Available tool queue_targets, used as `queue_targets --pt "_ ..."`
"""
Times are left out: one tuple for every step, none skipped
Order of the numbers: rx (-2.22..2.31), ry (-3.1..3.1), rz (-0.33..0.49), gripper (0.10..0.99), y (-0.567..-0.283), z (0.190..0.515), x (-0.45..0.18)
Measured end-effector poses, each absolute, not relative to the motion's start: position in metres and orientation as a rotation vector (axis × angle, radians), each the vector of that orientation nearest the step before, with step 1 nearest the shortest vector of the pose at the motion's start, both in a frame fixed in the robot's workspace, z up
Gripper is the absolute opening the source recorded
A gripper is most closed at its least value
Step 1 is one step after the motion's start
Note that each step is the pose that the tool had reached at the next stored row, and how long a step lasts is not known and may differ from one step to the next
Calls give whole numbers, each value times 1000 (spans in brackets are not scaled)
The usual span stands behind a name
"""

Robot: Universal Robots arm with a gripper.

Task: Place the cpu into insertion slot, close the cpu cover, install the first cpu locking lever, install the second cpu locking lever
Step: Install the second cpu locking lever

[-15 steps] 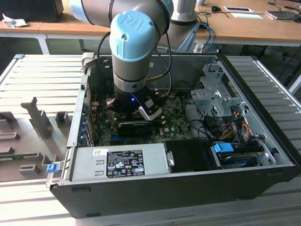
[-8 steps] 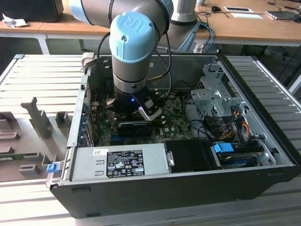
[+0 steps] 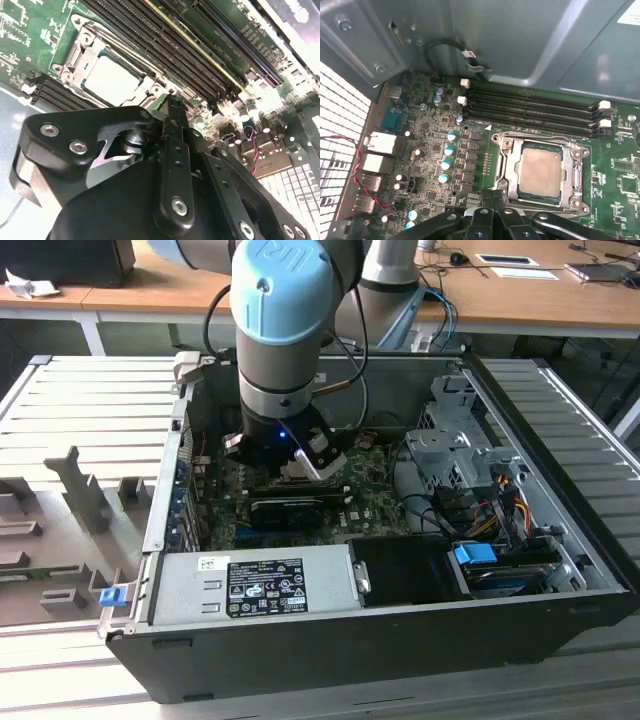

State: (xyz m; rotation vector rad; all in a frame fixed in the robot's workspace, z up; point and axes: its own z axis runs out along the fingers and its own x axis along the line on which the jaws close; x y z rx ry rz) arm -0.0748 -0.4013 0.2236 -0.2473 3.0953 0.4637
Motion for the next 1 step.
queue_targets --pt "-247 3095 464 106 -401 224 -75"
